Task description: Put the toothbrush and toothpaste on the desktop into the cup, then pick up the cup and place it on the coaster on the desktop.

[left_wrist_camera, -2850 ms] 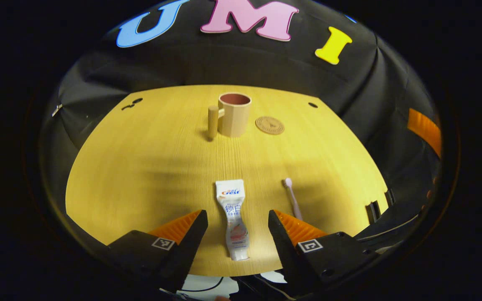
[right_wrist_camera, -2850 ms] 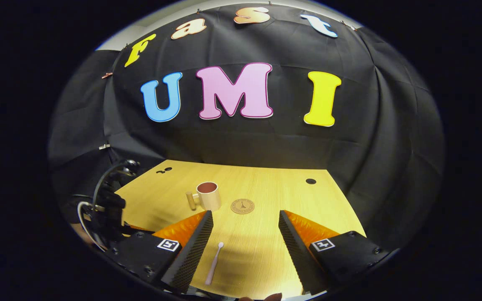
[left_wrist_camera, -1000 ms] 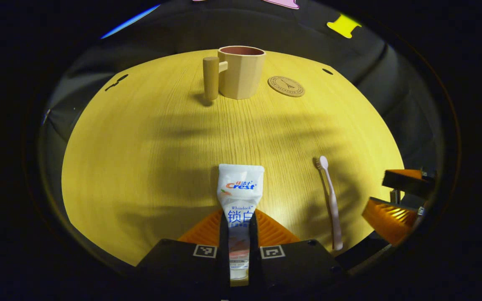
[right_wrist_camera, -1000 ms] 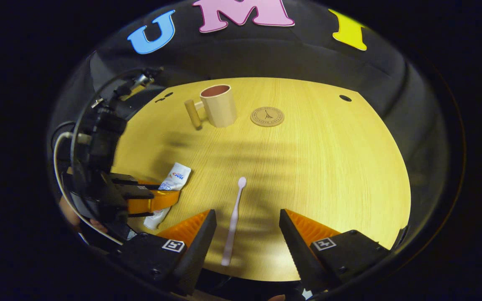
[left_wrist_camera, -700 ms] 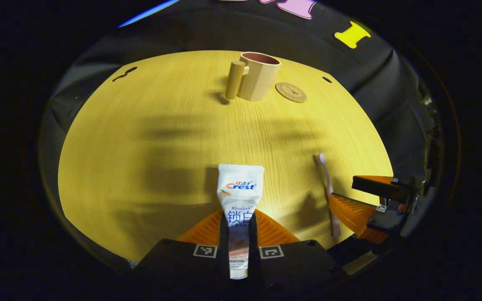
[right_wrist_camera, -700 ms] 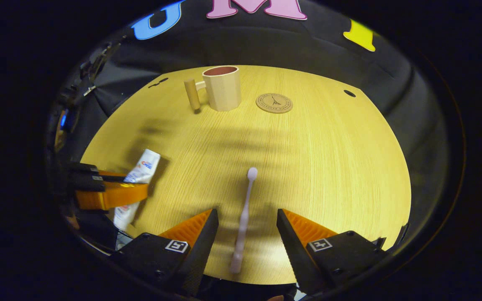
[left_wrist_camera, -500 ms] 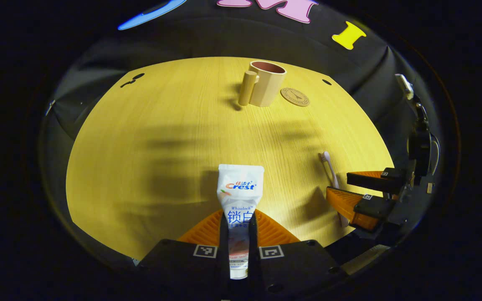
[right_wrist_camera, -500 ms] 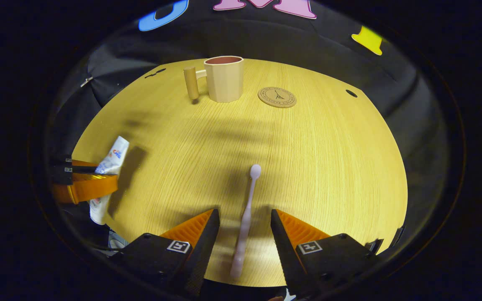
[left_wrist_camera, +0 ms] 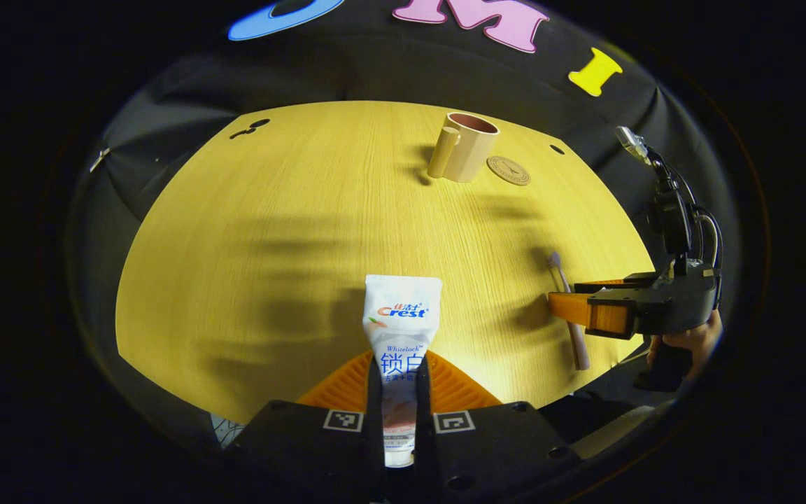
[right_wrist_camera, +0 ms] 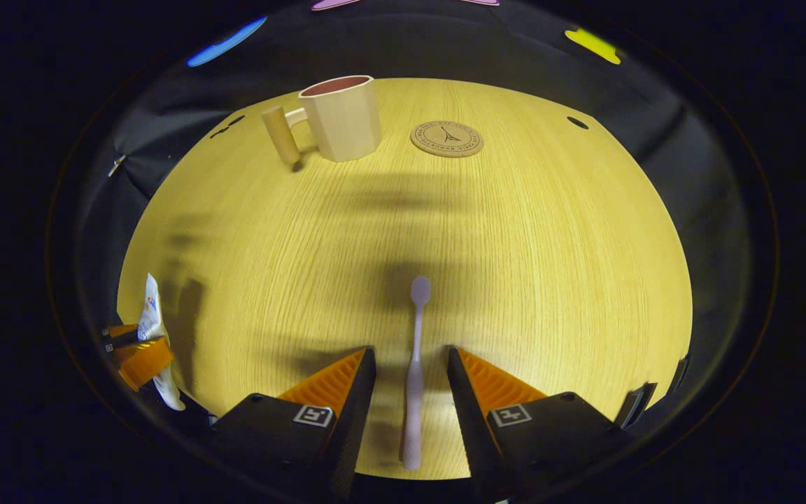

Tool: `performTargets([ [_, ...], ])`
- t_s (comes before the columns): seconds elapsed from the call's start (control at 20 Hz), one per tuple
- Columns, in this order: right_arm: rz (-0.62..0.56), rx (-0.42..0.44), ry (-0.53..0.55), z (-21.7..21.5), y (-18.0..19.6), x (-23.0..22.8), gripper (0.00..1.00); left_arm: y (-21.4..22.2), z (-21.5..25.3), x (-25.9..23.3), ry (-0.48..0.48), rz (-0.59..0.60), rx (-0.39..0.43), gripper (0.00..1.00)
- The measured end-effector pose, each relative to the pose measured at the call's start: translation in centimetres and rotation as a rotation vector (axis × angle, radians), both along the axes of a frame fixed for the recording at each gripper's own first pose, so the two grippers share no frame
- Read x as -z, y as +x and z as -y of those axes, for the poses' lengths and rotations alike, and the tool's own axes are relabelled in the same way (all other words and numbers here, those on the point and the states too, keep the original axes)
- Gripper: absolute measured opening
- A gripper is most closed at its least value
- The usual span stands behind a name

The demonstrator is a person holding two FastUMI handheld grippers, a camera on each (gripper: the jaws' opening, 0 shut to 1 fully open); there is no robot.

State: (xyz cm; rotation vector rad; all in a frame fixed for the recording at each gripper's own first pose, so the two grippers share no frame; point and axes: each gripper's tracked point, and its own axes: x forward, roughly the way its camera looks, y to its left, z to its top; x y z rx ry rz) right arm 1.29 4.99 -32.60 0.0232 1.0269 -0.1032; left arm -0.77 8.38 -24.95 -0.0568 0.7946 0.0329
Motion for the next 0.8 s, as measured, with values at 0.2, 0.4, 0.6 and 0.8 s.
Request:
performTargets([
  [0.2,-0.047,-0.031,-0.008,-0.8,-0.8,0.2,0.23,-0.6,0.6,0.1,0.003,0.008,-0.015,0.22],
  [0.4,-0.015,-0.053,-0.045,-1.3,-0.8,-0.2,0.13,-1.4,1.6,0.2,-0.031,0.012,-0.044,0.22],
  [0.6,0.031,0.001,0.065,-1.0,-0.3,-0.3,0.07,-2.0,2.0,0.1,-0.053,0.028,-0.073,0.22],
  [0.8,0.199,0.009,0.149,-0.1,0.7,-3.2,0.06,-1.4,2.8,-1.9,-0.095,0.094,-0.077,0.22],
])
